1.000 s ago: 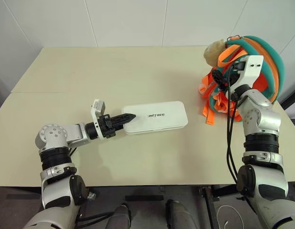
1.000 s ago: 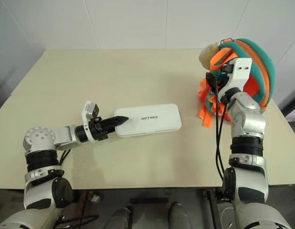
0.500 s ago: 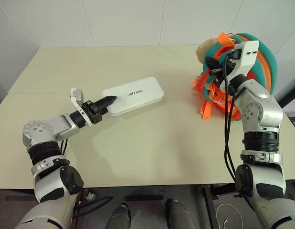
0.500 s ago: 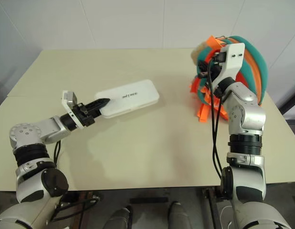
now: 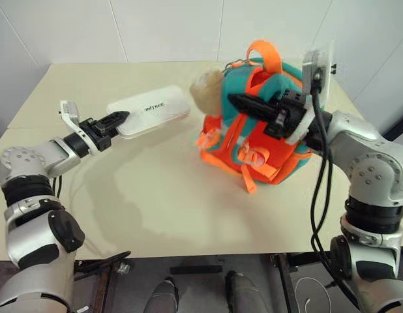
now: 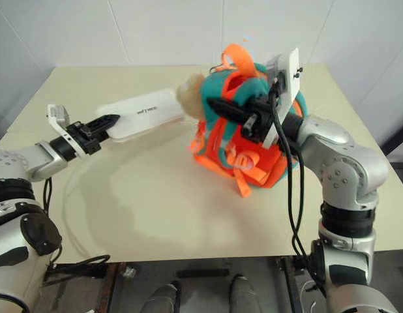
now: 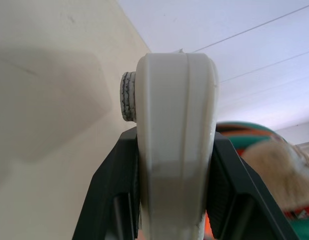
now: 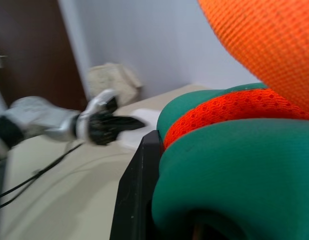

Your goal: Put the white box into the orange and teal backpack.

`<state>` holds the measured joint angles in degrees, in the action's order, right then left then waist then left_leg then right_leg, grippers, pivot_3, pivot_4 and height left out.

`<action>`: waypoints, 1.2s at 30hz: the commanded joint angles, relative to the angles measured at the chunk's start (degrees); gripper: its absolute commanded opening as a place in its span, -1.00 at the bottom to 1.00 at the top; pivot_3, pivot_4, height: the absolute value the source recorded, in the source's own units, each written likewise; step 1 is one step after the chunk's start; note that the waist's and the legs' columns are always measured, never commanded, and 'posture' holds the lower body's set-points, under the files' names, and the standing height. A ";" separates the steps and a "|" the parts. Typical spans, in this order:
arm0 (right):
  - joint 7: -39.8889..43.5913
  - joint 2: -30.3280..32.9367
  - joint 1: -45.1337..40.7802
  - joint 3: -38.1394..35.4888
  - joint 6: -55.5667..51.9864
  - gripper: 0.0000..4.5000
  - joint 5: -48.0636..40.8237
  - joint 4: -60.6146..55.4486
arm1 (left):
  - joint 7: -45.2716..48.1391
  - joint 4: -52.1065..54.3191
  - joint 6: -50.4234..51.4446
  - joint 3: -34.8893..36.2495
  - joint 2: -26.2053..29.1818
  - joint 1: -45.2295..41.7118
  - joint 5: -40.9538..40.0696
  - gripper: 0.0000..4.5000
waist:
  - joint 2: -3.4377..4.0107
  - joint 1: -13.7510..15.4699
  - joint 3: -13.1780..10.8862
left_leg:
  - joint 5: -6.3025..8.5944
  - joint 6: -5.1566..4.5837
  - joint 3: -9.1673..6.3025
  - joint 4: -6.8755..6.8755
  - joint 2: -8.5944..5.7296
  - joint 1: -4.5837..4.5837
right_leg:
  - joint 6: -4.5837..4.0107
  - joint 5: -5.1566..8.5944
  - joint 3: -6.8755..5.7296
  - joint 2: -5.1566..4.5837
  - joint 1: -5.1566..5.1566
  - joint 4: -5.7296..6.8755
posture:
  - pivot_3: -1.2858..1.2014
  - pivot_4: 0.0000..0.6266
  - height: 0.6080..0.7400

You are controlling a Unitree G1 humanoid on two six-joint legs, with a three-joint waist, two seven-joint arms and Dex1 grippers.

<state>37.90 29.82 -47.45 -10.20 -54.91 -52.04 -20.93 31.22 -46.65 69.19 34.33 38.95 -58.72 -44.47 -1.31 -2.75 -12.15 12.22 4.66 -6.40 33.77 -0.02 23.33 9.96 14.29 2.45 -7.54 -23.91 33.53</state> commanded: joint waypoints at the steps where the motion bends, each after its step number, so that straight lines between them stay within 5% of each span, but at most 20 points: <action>1: 2.04 2.45 -0.50 -1.68 -0.56 -1.00 -5.40 -5.59 | 4.05 -1.29 -1.53 -1.46 2.15 -2.49 0.82 -0.43 | 0.00 0.09 0.00 | 0.00 0.00 0.00 0.00 0.00 0.00 | 0.00 0.00 0.00 0.00 0.00 0.00 | 0.03 -0.52 1.00; 6: 4.82 6.25 0.29 -2.16 -2.22 -1.00 -11.60 -7.66 | 7.64 -3.38 -2.83 -4.31 3.60 -4.02 2.96 -0.43 | -0.03 0.33 -0.02 | 0.00 0.00 0.00 0.06 0.00 -0.01 | 0.00 0.00 0.00 0.00 0.00 0.01 | 0.03 -0.52 1.00; 20: 20.72 16.19 15.25 7.75 13.93 -1.00 6.36 -8.23 | 28.36 9.98 -14.70 -14.22 7.14 4.12 6.93 -0.43 | -0.09 0.95 -0.04 | 0.00 0.00 0.02 0.09 0.01 -0.02 | -0.04 0.03 -0.01 0.01 0.00 -0.03 | 0.03 -0.52 1.00; 36: 24.28 15.95 16.14 10.69 23.26 -1.00 16.37 -0.06 | 49.55 12.10 -38.62 -3.14 9.50 7.24 0.62 -0.43 | -0.13 0.92 -0.04 | -0.01 0.00 0.03 0.33 0.04 -0.07 | -0.12 0.01 -0.01 0.01 0.07 0.01 | 0.03 -0.52 1.00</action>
<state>62.21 45.94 -30.59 0.93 -32.43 -36.29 -21.16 78.43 -36.70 32.28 28.32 46.99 -51.27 -41.02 -1.45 -1.83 -12.19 12.21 4.66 -6.37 34.10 0.02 23.26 9.83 14.31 2.43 -7.53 -23.84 33.55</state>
